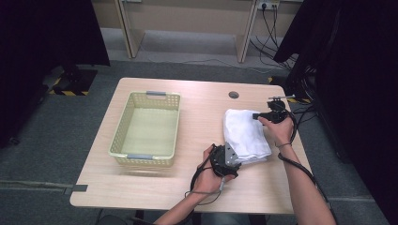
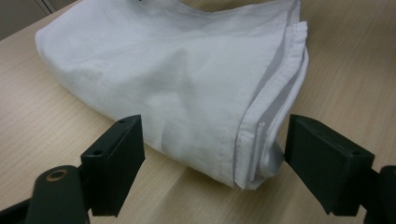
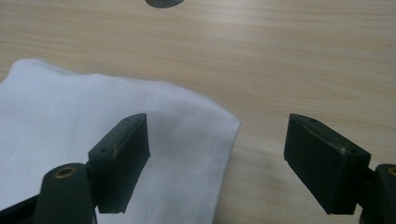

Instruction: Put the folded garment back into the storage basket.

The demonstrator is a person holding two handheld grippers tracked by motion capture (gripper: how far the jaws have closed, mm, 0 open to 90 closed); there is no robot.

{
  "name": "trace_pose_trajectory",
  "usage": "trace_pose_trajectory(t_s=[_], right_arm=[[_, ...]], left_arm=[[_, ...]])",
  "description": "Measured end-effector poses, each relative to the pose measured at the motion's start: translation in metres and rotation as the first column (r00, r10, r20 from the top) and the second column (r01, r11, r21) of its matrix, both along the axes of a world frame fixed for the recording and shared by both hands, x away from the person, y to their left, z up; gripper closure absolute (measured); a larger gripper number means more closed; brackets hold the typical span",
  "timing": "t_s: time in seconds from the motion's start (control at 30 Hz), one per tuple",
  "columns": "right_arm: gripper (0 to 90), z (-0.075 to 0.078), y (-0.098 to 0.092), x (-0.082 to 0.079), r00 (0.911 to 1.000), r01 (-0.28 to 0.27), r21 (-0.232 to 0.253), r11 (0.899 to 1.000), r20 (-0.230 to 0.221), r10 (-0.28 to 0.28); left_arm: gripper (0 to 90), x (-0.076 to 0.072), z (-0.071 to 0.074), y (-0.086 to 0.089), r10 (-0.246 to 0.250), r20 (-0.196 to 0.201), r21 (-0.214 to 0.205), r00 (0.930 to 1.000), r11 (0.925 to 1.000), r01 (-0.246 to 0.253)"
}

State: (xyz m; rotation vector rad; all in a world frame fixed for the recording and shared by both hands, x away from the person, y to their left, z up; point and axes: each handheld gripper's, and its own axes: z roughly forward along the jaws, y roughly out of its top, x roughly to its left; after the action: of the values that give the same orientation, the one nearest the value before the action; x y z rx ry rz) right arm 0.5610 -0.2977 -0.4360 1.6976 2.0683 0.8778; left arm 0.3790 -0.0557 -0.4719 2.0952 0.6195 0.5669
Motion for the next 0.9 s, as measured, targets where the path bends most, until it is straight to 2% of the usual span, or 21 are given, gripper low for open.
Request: trace_pose_trajectory(t_s=[0.33,0.7,0.9], right_arm=[[23.7,-0.012,0.006,0.008,0.9996,-0.007,-0.013,1.0,-0.028,0.007],[28.1,-0.017,0.011,0.009,0.9991,-0.028,-0.04,0.999,-0.034,0.027],[28.4,-0.02,0.013,0.01,0.9989,-0.031,-0.046,0.998,-0.036,0.029]], left_arm=[[22.6,0.002,0.0,0.001,-0.018,-0.02,-0.007,0.9996,0.9998,0.017],[24.6,0.005,-0.003,0.003,-0.009,-0.038,-0.014,0.9992,0.9999,0.008],[24.7,0.006,-0.007,0.005,0.0,-0.049,-0.001,0.9988,1.0,0.0]])
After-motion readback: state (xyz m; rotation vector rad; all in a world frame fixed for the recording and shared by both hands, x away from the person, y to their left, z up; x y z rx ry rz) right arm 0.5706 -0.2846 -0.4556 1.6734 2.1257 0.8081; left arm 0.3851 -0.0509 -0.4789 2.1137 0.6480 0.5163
